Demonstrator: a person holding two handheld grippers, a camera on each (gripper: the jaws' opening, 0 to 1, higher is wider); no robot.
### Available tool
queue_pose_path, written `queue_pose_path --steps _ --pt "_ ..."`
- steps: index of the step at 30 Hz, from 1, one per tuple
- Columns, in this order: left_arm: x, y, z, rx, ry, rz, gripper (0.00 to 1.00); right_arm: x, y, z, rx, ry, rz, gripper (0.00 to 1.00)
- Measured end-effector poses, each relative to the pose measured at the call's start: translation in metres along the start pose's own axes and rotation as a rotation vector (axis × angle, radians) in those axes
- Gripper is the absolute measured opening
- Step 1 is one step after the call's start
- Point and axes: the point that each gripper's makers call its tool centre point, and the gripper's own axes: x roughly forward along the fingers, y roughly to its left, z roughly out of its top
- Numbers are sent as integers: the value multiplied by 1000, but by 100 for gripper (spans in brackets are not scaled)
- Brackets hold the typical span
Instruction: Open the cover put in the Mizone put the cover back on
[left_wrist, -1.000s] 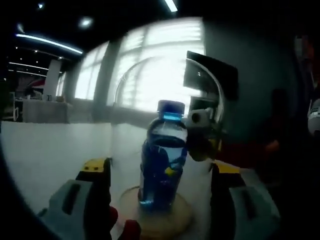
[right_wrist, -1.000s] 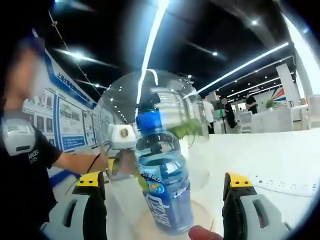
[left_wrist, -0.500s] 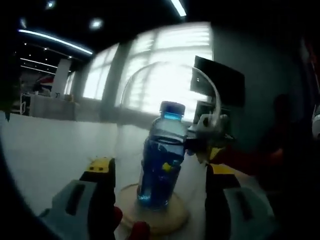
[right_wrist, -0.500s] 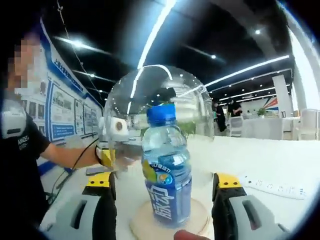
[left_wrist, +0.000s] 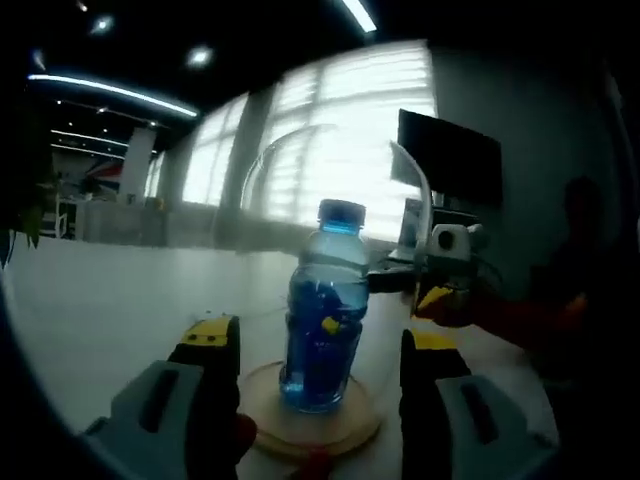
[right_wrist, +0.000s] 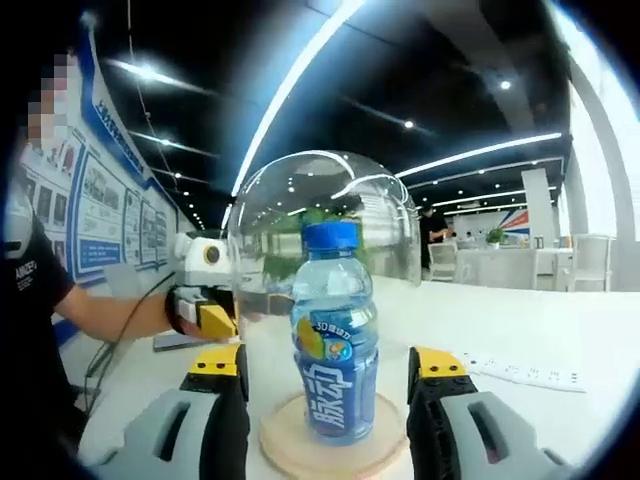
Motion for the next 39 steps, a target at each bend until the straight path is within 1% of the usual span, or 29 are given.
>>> queue_pose_path --steps 5,9,12,16,18,19,20,21,23,27,29,32,34,37,39 --pt "-8 0 7 -6 -20 27 43 -8 1 2 1 -11 -22 45" --pt "-15 -6 8 0 -35 55 33 -15 1 4 3 -25 -44 44" --pt "-20 -12 8 9 -39 72 33 -21 5 5 3 -32 -50 44" --pt "-27 -22 9 31 -66 109 33 -30 9 3 -31 -23 -74 44" --pt "-29 -24 4 66 -47 130 33 -35 11 2 -42 -22 -88 44" --pt "-31 -19 1 97 -27 142 33 -37 12 2 -47 -21 -96 44" --pt "-32 -19 -1 116 -13 149 33 -39 13 2 -53 -20 -101 44" --pt "-32 -23 -3 127 -9 152 33 -42 15 2 -59 -16 -109 44" --pt "-35 -27 -3 137 -15 151 33 -47 20 2 -70 -16 -121 44" --pt "-44 -35 0 152 -45 169 33 -57 27 0 -83 -11 -128 44" --pt "-51 -36 3 131 -82 182 33 -64 31 -2 -93 -12 -136 44" --pt "-60 -32 6 79 -122 199 32 -72 36 -4 -104 -17 -148 43" --pt "-68 -32 5 56 -138 206 32 -78 37 -6 -113 -18 -164 43" --pt "-79 -28 2 24 -162 232 31 -87 38 -9 -89 -27 -190 42" --pt "-84 -27 1 -3 -179 237 29 -90 42 -11 -76 -33 -189 43"
